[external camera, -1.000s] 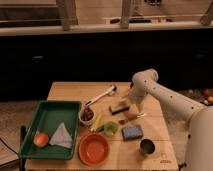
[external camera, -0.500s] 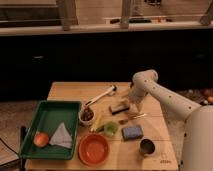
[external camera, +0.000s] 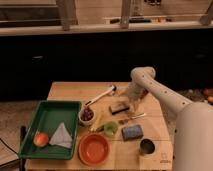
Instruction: Wipe red bowl with eraser
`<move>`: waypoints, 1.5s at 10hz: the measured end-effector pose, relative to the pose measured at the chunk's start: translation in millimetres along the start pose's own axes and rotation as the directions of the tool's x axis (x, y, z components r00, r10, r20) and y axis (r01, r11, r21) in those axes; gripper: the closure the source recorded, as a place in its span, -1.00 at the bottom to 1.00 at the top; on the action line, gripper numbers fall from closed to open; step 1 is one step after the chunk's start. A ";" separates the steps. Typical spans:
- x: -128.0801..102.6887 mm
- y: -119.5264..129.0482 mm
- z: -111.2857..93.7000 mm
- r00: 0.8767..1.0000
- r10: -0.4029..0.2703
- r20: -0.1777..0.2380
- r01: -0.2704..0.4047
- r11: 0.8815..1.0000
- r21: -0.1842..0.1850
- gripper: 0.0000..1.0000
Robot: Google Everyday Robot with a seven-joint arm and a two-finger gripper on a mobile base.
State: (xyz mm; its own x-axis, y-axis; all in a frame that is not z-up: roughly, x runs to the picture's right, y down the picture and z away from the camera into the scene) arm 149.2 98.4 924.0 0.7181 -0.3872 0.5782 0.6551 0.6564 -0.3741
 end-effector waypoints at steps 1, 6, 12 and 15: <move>-4.3 -3.9 1.4 1.000 0.015 0.015 -0.015 1.000 -0.005 -0.60; -45.7 -13.3 9.0 0.991 0.110 0.075 -0.110 0.994 0.001 -0.60; -48.9 -9.0 30.0 0.968 0.237 0.078 -0.236 0.971 -0.022 -0.60; -35.7 0.9 33.8 0.958 0.281 0.057 -0.278 0.959 -0.046 -0.42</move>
State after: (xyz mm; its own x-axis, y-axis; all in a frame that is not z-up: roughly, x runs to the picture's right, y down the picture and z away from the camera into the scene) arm 116.3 134.7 927.5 0.8587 -0.1500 0.4901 0.4393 0.7080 -0.5529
